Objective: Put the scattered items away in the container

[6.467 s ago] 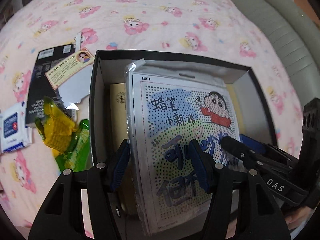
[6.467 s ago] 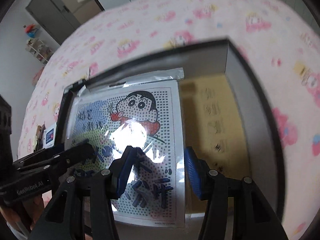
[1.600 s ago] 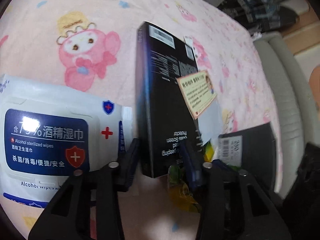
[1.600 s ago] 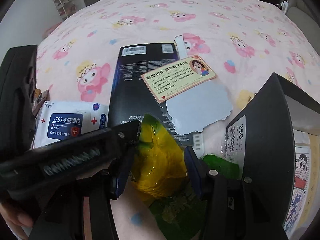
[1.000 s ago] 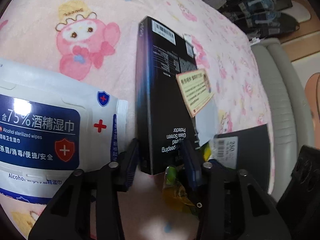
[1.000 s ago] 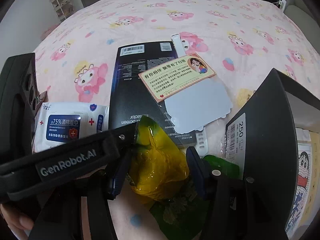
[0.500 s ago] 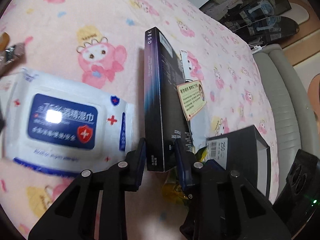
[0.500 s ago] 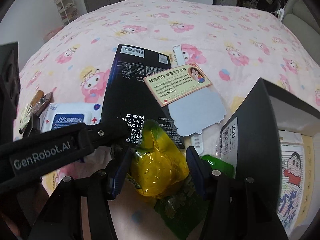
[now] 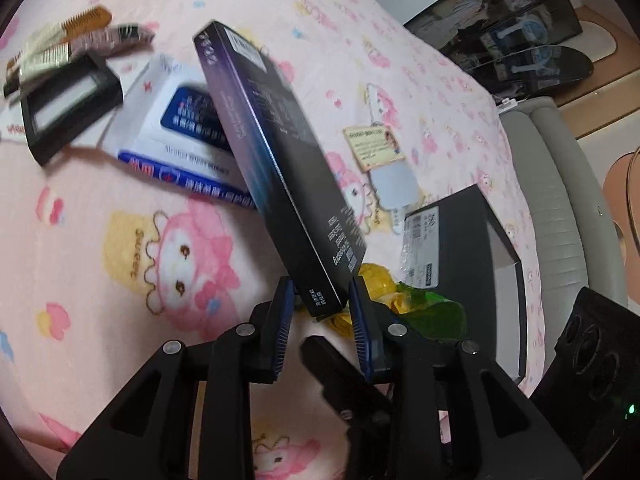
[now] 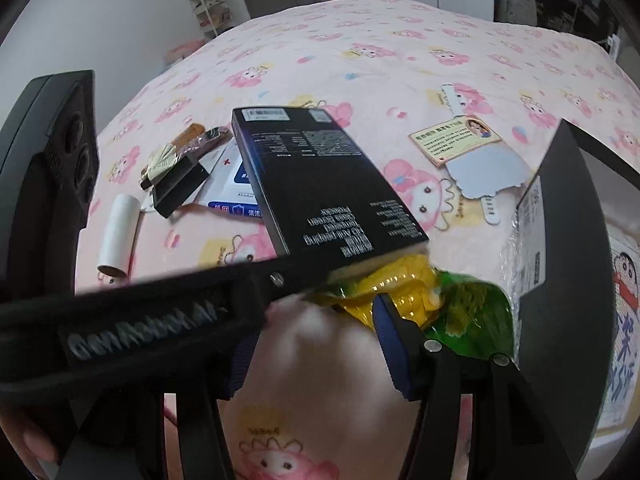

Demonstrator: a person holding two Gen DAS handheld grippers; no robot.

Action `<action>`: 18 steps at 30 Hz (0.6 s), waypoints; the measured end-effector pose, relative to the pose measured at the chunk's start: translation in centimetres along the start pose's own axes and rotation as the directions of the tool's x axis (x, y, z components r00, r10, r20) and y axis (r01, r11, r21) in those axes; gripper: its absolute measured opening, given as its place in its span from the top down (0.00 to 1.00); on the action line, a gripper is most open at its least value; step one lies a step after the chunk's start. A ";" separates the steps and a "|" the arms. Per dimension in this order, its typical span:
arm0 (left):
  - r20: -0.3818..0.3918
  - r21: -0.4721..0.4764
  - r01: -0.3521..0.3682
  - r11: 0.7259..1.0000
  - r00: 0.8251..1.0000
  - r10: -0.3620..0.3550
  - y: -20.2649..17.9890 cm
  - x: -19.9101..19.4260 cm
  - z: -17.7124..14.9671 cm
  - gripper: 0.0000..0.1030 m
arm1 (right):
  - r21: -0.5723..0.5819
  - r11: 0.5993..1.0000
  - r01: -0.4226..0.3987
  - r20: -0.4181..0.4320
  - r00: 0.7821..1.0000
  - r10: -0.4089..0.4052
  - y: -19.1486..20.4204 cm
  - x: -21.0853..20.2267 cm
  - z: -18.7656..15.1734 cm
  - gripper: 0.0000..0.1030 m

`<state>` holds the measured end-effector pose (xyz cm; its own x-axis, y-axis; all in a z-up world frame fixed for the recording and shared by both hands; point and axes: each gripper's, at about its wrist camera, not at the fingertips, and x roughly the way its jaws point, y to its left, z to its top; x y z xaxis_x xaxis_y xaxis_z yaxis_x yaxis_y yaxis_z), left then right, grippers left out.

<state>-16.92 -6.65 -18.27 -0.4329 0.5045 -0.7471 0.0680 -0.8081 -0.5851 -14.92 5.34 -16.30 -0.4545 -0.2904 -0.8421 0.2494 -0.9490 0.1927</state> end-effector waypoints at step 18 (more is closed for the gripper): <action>-0.002 -0.140 0.161 0.977 0.987 -0.163 2.7 2.5 2.6 0.75 | 0.151 0.987 0.049 -0.014 0.999 -0.048 -3.6 0.8 0.5 0.48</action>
<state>-20.15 -8.39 -20.94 -0.4365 0.6301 -0.6423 0.1224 -0.6656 -0.7362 -16.58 8.50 -17.43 -0.4543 -0.2433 -0.8570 0.0951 -0.9697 0.2249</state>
